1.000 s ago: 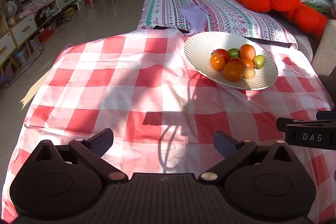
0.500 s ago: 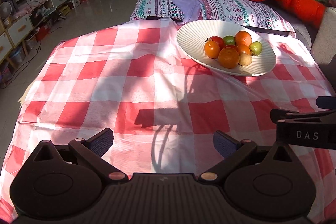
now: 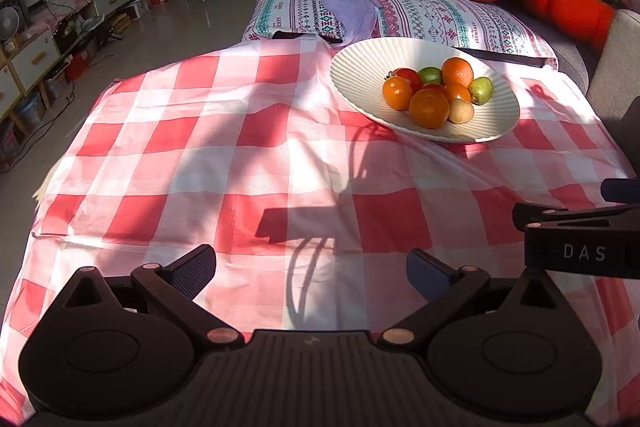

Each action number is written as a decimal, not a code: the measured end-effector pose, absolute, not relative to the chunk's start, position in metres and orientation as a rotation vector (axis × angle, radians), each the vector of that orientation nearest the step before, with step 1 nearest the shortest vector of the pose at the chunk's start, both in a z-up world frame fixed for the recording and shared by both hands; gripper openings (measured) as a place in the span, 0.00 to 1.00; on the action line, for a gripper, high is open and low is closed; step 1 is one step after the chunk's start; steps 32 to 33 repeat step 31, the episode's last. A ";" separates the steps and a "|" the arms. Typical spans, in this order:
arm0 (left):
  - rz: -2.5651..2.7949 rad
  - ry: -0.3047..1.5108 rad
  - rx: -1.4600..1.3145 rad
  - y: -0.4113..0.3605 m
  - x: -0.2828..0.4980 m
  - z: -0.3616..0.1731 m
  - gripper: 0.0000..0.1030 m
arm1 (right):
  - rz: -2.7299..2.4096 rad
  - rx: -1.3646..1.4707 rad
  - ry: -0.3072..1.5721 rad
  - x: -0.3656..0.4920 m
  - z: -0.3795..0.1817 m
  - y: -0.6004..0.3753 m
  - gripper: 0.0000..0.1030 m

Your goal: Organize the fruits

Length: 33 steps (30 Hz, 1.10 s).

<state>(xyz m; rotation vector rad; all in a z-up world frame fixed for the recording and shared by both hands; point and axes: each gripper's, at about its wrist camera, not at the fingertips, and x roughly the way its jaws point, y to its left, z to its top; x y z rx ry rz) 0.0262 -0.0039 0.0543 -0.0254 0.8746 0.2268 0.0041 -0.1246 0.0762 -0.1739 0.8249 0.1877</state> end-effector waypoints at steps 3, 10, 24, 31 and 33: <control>0.229 0.874 -0.027 -0.004 0.026 0.054 1.00 | 0.188 -0.173 0.825 0.004 0.076 -0.125 0.94; 0.229 0.872 -0.027 -0.004 0.026 0.054 1.00 | 0.190 -0.179 0.825 0.004 0.076 -0.124 0.94; 0.225 0.872 -0.025 -0.004 0.026 0.055 1.00 | 0.190 -0.178 0.824 0.004 0.076 -0.124 0.95; 0.226 0.866 -0.026 -0.004 0.025 0.055 1.00 | 0.190 -0.178 0.820 0.003 0.077 -0.123 0.95; 0.226 0.866 -0.026 -0.004 0.025 0.055 1.00 | 0.190 -0.178 0.820 0.003 0.077 -0.123 0.95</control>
